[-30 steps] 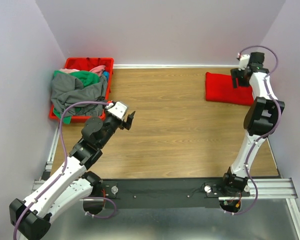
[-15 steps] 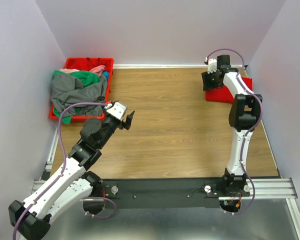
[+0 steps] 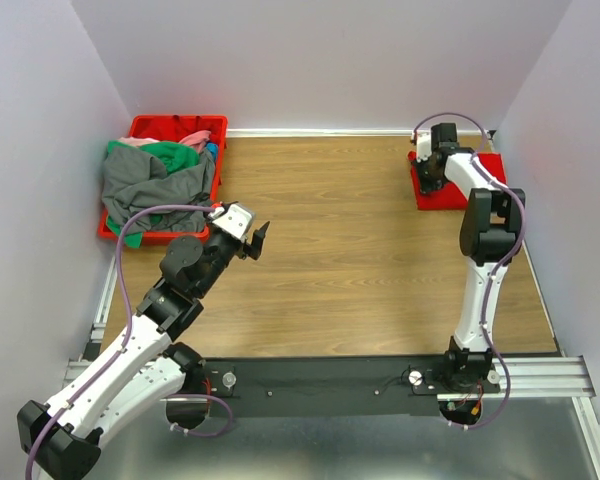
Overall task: Fold and stack the t-shirts
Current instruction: Neatly place the folded tshirt to the corner, then reset both grippers
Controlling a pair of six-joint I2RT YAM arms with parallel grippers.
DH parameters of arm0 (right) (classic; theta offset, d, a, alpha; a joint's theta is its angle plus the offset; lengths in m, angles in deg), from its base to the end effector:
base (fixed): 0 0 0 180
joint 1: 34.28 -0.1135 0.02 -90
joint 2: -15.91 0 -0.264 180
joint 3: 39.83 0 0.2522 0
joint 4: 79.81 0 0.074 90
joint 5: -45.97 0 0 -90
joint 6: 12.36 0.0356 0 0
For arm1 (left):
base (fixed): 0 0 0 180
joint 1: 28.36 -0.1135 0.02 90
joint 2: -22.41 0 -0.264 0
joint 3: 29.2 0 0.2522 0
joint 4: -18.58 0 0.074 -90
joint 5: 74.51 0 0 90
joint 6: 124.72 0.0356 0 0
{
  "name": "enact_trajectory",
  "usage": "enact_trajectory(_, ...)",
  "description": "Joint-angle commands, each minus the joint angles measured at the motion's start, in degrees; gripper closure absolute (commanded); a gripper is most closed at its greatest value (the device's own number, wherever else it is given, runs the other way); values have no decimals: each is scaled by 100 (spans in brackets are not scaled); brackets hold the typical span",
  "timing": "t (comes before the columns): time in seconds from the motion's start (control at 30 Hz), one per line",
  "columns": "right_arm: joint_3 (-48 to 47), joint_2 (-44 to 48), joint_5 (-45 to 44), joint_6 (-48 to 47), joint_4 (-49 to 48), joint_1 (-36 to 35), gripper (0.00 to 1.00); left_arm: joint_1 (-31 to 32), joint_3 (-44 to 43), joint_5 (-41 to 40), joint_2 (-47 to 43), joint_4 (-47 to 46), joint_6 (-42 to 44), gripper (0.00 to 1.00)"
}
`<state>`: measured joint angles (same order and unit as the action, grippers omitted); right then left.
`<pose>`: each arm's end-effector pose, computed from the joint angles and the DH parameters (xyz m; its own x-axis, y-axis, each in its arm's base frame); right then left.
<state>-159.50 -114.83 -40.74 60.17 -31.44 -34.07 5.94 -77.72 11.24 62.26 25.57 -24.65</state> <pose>0.4955 0.0002 0.1708 -0.8137 -0.2967 -0.4998 -0.2828 0.9533 -0.1055 0.1470 -0.0971 0.3239 0.1114 0.1351 -0.9846 0.4888 0.8551 0.1726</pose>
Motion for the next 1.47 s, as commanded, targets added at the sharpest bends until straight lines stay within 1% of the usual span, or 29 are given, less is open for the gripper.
enact_trajectory(0.0,728,496,-522,-309,134,-12,80,6,57,82,-109,-150,31,17)
enact_trajectory(0.1,1080,804,-593,-432,90,-12,80,6,66,100,-145,-141,31,17)
enact_trajectory(0.13,1116,865,-593,-458,81,-3,78,6,66,100,-162,-141,22,17)
enact_trajectory(0.17,1151,979,-523,-502,81,-12,66,6,57,109,-171,-150,13,17)
enact_trajectory(0.27,1169,1225,-355,-511,90,-12,39,15,66,91,-206,-150,-22,17)
enact_trajectory(0.3,1152,1444,-138,-485,90,-12,26,6,66,56,-215,-158,-31,17)
enact_trajectory(0.33,1073,1559,-66,-441,90,-3,20,6,66,21,-267,-158,-57,17)
enact_trajectory(0.37,1046,1699,74,-406,90,-3,11,15,75,-14,-277,-158,-83,17)
enact_trajectory(0.47,914,2253,216,-257,81,-3,0,6,66,-137,-355,-141,-145,17)
enact_trajectory(0.5,966,2602,294,-204,81,-12,0,6,49,-250,-382,-115,-215,16)
enact_trajectory(0.57,1150,2964,339,-90,11,-12,0,6,31,-418,-408,-106,-442,15)
enact_trajectory(0.6,1291,3201,313,-11,-94,-3,0,-11,14,-532,-417,-88,-444,13)
enact_trajectory(0.63,1744,3665,200,129,-356,-12,0,-38,-39,-707,-400,-10,-618,11)
enact_trajectory(0.67,1749,3974,198,287,-550,-3,0,-64,-74,-796,-391,26,-681,8)
enact_trajectory(0.7,2332,4255,-254,558,-813,-12,0,-90,-127,-884,-382,61,-821,5)
enact_trajectory(0.73,2581,4511,-485,761,-1233,14,0,-178,-153,-954,-356,140,-909,3)
enact_trajectory(0.77,3071,5053,-696,1024,-1394,67,0,-239,-180,-1077,-356,175,-988,2)
enact_trajectory(0.8,3311,5310,-829,1149,-1535,128,0,-310,-215,-1104,-338,210,-1146,2)
enact_trajectory(0.87,3759,5820,-1162,1526,-1834,225,0,-660,-215,-1218,-312,211,-1427,2)
enact_trajectory(0.9,4127,6266,-1590,1684,-1957,234,0,-862,-232,-1288,-286,228,-1568,2)
enact_trajectory(0.93,4331,6471,-1751,1729,-2019,234,0,-1082,-250,-1202,-155,272,-1717,2)
enact_trajectory(0.97,4516,6839,-2092,2121,-2081,234,0,-1528,-268,-1079,-84,281,-1779,2)
enact_trajectory(1.0,4848,7008,-2252,2238,-2151,234,0,-1697,-311,-965,91,324,-1850,2)
enact_trajectory(1.07,5105,7272,-2376,2371,-2213,243,0,-1909,-390,-963,232,386,-1894,2)
enact_trajectory(1.23,5616,7642,-2605,2512,-2318,252,0,-1936,-303,-902,102,334,-1780,2)
enact_trajectory(1.33,5739,7721,-2518,2381,-2380,252,0,-1928,-250,-885,5,281,-1692,2)
enact_trajectory(1.43,5731,7678,-2228,2363,-2406,252,0,-1936,-250,-718,31,255,-1640,2)
